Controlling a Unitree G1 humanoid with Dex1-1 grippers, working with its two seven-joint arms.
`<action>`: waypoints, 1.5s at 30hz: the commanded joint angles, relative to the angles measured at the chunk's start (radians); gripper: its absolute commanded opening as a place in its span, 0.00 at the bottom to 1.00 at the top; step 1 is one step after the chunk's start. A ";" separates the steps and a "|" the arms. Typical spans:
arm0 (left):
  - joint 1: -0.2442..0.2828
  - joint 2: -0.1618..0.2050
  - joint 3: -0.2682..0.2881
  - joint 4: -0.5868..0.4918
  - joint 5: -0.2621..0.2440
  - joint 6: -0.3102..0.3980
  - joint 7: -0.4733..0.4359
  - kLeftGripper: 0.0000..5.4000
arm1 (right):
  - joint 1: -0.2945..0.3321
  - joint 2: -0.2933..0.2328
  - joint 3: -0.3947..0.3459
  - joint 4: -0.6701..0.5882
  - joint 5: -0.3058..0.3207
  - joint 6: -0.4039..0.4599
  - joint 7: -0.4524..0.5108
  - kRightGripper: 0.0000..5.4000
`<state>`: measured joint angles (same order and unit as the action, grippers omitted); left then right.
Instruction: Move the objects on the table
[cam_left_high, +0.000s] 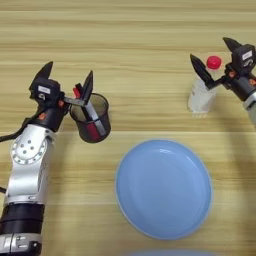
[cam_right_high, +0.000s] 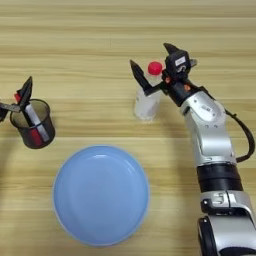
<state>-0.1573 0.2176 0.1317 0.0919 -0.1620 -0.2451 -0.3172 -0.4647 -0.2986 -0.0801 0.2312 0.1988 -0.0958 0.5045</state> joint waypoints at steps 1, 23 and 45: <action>-0.011 0.003 -0.004 0.010 -0.003 -0.009 -0.007 1.00 | -0.003 0.009 -0.011 -0.074 0.015 -0.028 -0.012 1.00; 0.059 0.011 -0.004 -0.085 -0.120 0.090 -0.103 1.00 | 0.301 0.039 0.015 -0.362 -0.062 -0.214 -0.097 1.00; 0.331 0.106 0.008 -0.252 -0.150 0.199 -0.219 1.00 | 0.276 0.032 0.051 -0.257 -0.152 -0.332 -0.155 1.00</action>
<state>0.1618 0.3004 0.1439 -0.1477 -0.3176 -0.0538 -0.5221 -0.1734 -0.2613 -0.0323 -0.0337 0.0584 -0.4165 0.3546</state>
